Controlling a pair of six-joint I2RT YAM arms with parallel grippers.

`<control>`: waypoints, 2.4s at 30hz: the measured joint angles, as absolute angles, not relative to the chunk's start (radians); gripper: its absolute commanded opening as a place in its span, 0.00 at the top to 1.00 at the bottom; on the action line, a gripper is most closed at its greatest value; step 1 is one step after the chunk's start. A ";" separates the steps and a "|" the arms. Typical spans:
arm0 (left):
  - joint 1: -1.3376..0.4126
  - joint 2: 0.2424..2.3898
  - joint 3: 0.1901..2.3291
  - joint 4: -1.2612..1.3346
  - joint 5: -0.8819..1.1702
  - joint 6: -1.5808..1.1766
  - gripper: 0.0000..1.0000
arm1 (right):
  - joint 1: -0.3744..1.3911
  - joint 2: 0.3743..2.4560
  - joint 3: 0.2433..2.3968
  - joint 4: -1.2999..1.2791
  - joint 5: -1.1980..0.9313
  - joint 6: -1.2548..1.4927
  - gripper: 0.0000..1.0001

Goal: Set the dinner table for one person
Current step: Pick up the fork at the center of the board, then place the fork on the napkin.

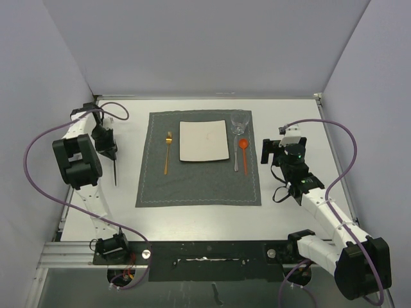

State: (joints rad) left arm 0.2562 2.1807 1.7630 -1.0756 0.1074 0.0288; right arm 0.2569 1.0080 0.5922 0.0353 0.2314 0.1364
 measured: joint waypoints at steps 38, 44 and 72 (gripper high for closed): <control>-0.070 2.214 1.958 -1.156 0.065 -0.095 1.00 | 0.257 1.000 0.592 0.016 0.217 0.142 0.02; -0.089 2.252 1.966 -1.156 0.065 -0.102 1.00 | 0.257 0.996 0.592 0.011 0.217 0.142 0.02; -0.152 2.371 2.099 -1.171 0.064 -0.128 1.00 | 0.257 0.991 0.592 0.006 0.217 0.142 0.02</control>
